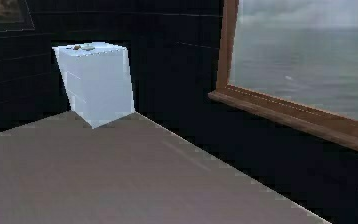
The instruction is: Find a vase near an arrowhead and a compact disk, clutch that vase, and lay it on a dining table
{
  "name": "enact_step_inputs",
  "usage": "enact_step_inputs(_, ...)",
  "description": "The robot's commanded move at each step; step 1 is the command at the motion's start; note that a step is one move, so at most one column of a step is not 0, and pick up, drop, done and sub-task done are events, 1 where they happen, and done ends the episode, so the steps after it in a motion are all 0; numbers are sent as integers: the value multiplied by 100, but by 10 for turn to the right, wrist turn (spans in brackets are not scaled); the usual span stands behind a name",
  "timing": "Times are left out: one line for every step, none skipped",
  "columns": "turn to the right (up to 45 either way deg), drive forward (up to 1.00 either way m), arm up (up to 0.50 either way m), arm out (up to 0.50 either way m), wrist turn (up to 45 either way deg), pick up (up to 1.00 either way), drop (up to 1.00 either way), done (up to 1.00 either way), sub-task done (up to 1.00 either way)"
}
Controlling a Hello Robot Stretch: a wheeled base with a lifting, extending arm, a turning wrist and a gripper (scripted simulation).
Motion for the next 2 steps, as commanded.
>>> enact_step_inputs(-240,0,0,0,0,0,0,0,0)
enact_step_inputs(0,100,0,0,0,0,0,0,0)
